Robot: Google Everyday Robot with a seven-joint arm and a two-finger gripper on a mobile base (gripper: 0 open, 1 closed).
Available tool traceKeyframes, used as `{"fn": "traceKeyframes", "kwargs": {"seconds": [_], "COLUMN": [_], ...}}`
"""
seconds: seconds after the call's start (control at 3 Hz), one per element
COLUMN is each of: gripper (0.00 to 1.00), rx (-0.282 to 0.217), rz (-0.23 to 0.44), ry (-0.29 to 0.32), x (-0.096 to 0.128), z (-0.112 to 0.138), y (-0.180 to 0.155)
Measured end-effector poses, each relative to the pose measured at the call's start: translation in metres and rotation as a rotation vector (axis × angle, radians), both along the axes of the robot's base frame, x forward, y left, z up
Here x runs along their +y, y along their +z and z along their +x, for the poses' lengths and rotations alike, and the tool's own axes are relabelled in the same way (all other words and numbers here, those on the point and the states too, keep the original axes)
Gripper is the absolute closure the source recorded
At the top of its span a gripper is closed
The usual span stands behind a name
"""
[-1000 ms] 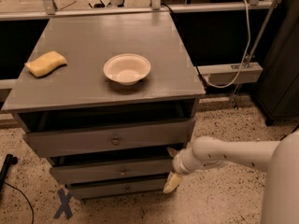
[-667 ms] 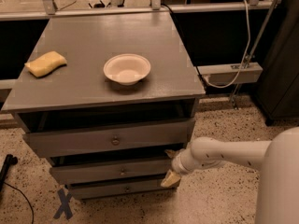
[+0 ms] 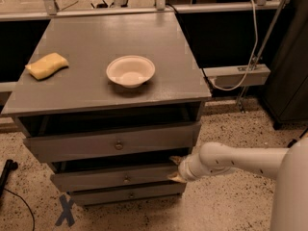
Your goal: Open middle drawer
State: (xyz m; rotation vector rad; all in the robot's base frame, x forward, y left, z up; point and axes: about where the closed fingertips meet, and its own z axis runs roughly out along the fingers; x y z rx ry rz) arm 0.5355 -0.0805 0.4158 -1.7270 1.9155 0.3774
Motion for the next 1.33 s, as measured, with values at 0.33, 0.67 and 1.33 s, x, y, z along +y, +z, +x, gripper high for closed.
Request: {"fn": "traceKeyframes", "kwargs": {"seconds": [0.33, 0.67, 1.33], "gripper": [0.73, 0.71, 0.65], "rx": [0.001, 0.001, 0.001], "rz": [0.003, 0.003, 0.003], "ry": [0.002, 0.003, 0.003], "x": [-0.001, -0.001, -0.001], "z": [-0.003, -0.003, -0.003], "y": [0.002, 0.006, 0.015]}}
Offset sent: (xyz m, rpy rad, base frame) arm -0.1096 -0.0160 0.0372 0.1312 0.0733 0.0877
